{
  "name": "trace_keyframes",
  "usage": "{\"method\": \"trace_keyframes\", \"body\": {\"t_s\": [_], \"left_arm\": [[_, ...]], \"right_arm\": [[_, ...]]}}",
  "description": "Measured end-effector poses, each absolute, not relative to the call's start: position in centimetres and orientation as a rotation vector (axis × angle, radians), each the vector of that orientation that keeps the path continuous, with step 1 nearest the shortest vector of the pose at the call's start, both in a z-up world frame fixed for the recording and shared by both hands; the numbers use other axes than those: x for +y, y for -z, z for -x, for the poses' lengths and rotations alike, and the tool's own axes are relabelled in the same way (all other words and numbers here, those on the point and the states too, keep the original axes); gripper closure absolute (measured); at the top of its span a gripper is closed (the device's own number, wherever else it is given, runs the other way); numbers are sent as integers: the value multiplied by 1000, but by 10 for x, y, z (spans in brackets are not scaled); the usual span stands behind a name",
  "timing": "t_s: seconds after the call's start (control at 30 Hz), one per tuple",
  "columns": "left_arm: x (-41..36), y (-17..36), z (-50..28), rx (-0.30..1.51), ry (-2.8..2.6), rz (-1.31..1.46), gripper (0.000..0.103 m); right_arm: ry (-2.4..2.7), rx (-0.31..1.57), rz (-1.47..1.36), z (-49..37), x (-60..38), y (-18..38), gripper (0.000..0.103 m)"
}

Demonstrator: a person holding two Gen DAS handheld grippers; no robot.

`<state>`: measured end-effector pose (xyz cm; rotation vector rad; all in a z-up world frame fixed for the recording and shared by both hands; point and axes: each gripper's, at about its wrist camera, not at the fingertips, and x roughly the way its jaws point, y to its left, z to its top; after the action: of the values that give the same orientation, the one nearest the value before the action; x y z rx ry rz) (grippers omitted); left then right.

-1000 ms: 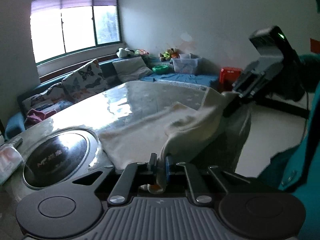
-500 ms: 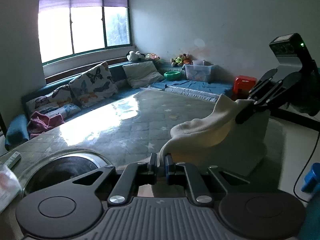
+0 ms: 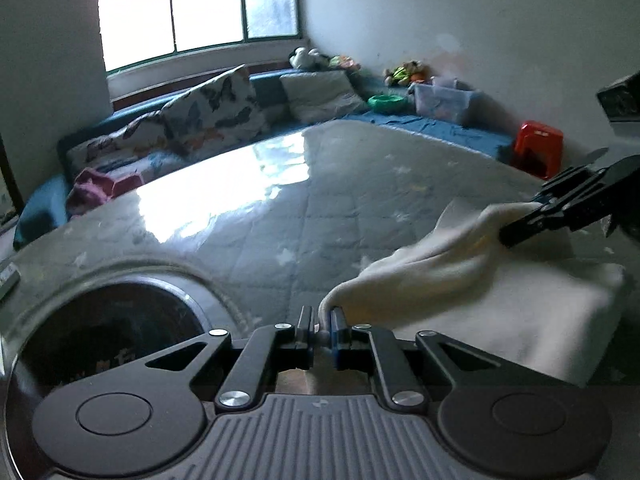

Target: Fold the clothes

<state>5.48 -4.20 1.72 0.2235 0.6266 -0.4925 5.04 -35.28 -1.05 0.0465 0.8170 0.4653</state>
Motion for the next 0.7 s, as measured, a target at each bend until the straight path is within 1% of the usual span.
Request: {"method": "trace_keyframes", "body": {"t_s": [0.13, 0.3, 0.5, 0.7], "left_arm": [[-37, -22, -56, 621, 436, -207, 88], [-34, -41, -50, 584, 422, -143, 88], [-64, -46, -40, 615, 534, -111, 88], [-84, -36, -55, 682, 545, -93, 88]], "right_arm": [[-396, 778, -40, -47, -360, 6, 75], [-404, 682, 13, -36, -342, -17, 75], [-477, 730, 25, -47, -309, -6, 76], [-453, 760, 66, -58, -295, 10, 76]]}}
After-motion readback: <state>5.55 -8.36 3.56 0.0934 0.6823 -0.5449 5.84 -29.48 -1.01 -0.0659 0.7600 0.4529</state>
